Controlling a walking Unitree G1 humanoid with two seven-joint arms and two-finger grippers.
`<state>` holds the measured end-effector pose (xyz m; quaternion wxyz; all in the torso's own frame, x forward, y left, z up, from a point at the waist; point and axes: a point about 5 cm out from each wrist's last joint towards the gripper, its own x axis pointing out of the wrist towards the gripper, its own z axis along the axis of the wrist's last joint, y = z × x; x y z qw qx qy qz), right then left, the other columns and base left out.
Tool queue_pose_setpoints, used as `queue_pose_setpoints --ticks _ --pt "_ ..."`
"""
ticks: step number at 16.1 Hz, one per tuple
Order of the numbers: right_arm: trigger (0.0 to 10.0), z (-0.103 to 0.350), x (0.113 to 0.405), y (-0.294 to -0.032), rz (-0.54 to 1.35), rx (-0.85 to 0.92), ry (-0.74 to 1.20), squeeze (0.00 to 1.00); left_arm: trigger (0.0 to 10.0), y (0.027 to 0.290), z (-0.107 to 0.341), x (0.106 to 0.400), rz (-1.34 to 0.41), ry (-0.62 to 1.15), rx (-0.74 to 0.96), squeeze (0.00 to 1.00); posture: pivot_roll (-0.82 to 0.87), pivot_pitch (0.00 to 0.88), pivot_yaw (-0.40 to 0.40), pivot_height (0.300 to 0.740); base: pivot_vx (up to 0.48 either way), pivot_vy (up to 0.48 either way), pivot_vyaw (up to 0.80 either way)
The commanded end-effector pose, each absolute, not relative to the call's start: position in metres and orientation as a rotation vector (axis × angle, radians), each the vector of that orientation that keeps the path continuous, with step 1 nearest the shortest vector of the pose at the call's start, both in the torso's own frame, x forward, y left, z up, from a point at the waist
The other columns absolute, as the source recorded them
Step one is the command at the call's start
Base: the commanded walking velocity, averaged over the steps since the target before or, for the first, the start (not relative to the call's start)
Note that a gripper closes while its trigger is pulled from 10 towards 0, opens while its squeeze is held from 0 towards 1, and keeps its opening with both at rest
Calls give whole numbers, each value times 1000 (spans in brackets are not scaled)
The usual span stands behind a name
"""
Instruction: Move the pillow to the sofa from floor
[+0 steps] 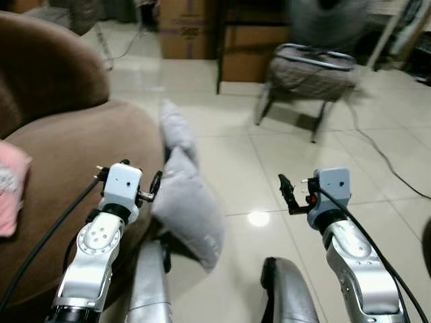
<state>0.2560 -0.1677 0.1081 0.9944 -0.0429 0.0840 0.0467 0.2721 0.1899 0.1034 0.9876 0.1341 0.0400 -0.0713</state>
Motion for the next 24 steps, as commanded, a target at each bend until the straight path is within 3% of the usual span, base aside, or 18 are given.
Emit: queue_pose_setpoints --ticks 1,6,11,18,21,23,24 --pt "10000 112 257 -176 59 -104 156 0 10000 182 107 276 -156 66 248 251 29 0 -52 520 0 0 0" --pt "10000 113 262 -178 62 -125 147 0 10000 187 110 278 -128 42 252 271 34 0 -60 520 0 0 0" --pt "10000 111 264 -173 82 -115 150 0 10000 187 110 278 -126 40 248 271 40 0 -68 520 303 0 -414" --pt "10000 110 264 -173 110 -173 160 0 10000 198 108 277 -85 51 261 267 47 0 -81 520 314 0 0" --pt "10000 108 264 -174 108 -176 166 0 10000 200 107 275 -76 62 273 263 51 0 -87 520 289 0 756" --pt "10000 108 263 -176 113 -160 170 0 10000 204 102 273 -67 90 264 243 47 0 -86 520 0 0 0" --pt "10000 108 263 -176 126 -160 167 0 10000 205 98 272 -70 110 262 176 44 0 -86 520 0 0 0"
